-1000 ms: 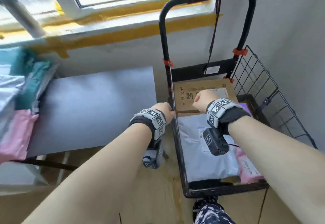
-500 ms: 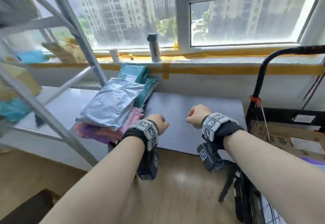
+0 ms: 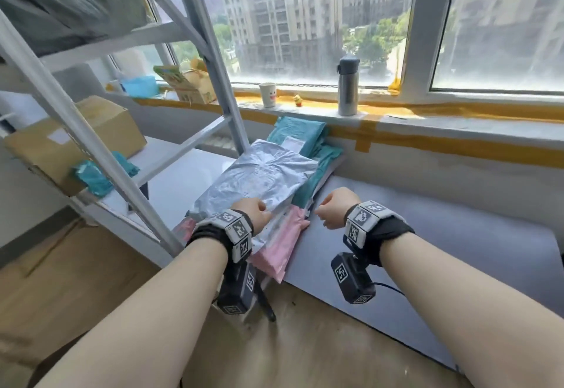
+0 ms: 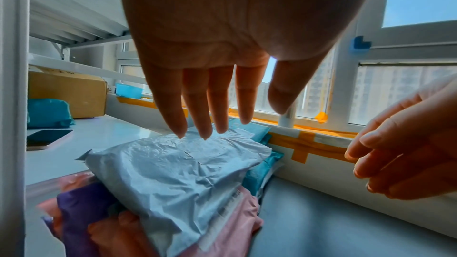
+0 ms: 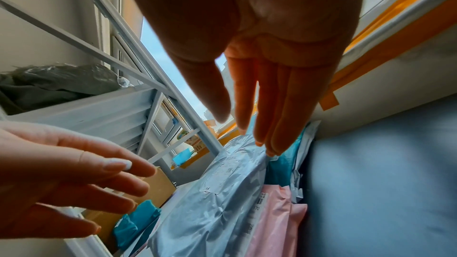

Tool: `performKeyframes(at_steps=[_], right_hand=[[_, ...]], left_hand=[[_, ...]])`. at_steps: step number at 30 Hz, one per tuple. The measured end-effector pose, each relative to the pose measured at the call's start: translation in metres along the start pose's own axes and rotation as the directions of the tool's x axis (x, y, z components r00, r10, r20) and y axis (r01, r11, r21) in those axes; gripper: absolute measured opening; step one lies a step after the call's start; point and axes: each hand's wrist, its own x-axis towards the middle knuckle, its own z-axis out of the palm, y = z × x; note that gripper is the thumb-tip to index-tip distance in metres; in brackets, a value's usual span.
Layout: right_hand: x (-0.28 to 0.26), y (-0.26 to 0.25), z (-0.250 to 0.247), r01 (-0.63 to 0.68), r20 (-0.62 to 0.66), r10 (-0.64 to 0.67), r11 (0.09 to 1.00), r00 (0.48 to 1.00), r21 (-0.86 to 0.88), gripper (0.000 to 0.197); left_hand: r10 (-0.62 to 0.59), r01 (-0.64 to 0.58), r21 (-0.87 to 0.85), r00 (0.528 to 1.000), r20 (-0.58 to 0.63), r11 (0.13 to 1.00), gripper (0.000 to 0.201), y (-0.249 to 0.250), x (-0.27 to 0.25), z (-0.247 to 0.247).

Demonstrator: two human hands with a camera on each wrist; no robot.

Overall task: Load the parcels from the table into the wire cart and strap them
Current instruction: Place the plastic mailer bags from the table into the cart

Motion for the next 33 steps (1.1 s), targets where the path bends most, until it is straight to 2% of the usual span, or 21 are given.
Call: performKeyframes(at_steps=[3,7,11,14,18,22,26,30,33], right_hand=[[0.045,-0.009,0.003,-0.034,0.036,0.032,0.998,0.999,0.044,0.016],[0.088,-0.023,0.014,-0.066,0.086,0.059,0.994,0.995,0.086,0.025],[0.118,-0.039,0.041,-0.156,0.191,0.111,0.958,0.975,0.239,0.02],[0.143,-0.05,0.059,-0.221,0.232,0.156,0.933,0.96,0.285,0.024],[0.17,-0.058,0.076,-0.33,0.186,0.284,0.892,0.941,0.308,0.032],[0.181,-0.067,0.087,-0.435,0.122,0.419,0.842,0.9,0.317,0.031],[0.18,-0.072,0.094,-0.511,0.041,0.526,0.801,0.849,0.312,0.023],[0.173,-0.075,0.097,-0.508,0.002,0.567,0.738,0.824,0.444,0.026],[0.164,-0.082,0.098,-0.458,-0.046,0.576,0.693,0.816,0.557,0.027]], left_hand=[[-0.062,0.062,-0.002,0.998,0.004,0.998,0.035,-0.009,0.033,-0.007],[-0.13,0.13,-0.054,0.991,0.013,0.99,0.037,-0.028,0.068,-0.01],[-0.184,0.186,-0.051,0.982,0.042,0.981,0.043,-0.056,0.099,-0.013],[-0.211,0.213,-0.036,0.976,0.057,0.976,0.048,-0.081,0.132,-0.017],[-0.206,0.206,0.006,0.976,0.066,0.978,0.051,-0.11,0.178,-0.027],[-0.183,0.177,0.069,0.978,0.098,0.982,0.048,-0.131,0.224,-0.033],[-0.135,0.132,0.034,0.978,0.161,0.991,0.044,-0.142,0.254,-0.025],[-0.085,0.08,0.035,0.977,0.196,0.996,0.044,-0.144,0.266,-0.02],[-0.067,0.064,0.025,0.979,0.191,0.998,0.046,-0.144,0.268,-0.024]])
